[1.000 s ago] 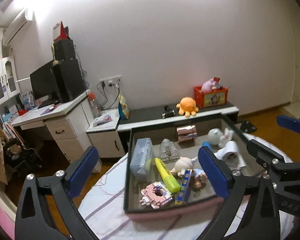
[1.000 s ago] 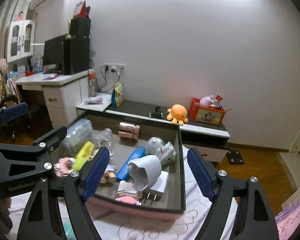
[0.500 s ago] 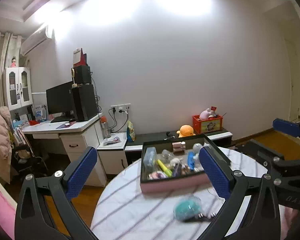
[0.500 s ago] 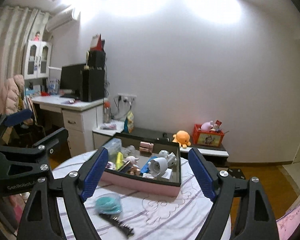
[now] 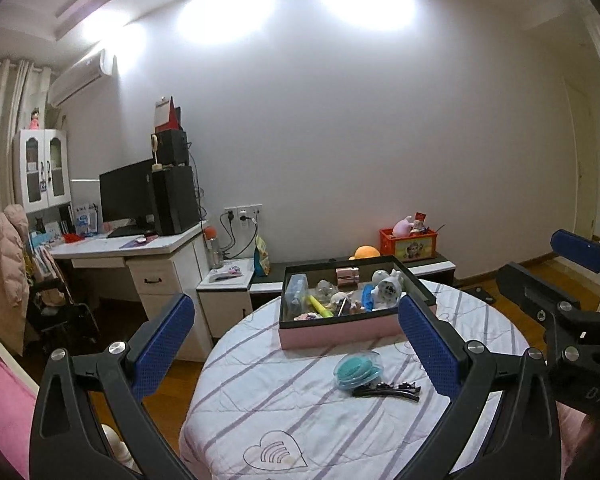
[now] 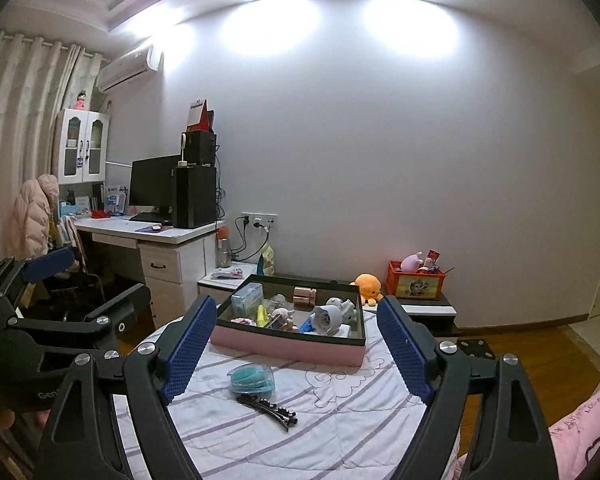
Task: Organize rigid objects
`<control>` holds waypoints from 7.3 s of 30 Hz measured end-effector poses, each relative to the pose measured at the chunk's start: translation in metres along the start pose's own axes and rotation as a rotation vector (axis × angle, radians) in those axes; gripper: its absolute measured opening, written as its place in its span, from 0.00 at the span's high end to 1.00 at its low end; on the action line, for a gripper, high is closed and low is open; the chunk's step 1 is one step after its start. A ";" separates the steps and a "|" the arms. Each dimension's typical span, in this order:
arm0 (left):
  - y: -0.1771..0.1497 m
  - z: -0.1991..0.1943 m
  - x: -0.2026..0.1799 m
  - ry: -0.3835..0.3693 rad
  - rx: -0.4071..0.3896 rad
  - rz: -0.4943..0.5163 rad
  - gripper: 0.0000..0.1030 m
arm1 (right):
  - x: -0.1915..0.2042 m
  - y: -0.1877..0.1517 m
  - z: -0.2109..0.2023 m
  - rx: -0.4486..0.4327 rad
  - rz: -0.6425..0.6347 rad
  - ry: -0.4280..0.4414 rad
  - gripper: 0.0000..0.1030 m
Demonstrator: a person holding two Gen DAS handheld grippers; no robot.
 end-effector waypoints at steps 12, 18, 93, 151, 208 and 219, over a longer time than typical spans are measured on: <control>-0.034 0.035 -0.001 -0.045 0.109 -0.012 0.00 | -0.001 -0.019 0.021 0.063 -0.001 0.020 0.19; -0.083 0.076 0.012 -0.022 0.279 -0.035 0.00 | -0.010 -0.076 0.074 0.269 -0.030 0.044 0.19; -0.098 0.138 -0.038 -0.186 0.439 -0.055 0.36 | -0.008 -0.107 0.132 0.417 0.060 0.146 0.82; 0.008 0.183 -0.039 -0.145 0.138 0.046 0.38 | -0.002 0.002 0.142 0.118 -0.027 0.053 0.81; 0.051 0.022 0.003 -0.032 -0.035 -0.001 0.00 | -0.002 0.035 0.040 0.035 0.010 0.015 0.00; 0.064 -0.055 0.005 -0.013 -0.120 0.033 0.00 | 0.009 0.041 -0.024 0.010 0.042 0.045 0.00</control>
Point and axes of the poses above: each gripper's, at about its wrist camera, not at the fingertips, and z roughly the way its jaws point, x to its left, y to its top, the point moved 5 cm from there along z, roughly the way its jaws point, and after that the axes turned 4 degrees about -x, right-handed, at the moved point
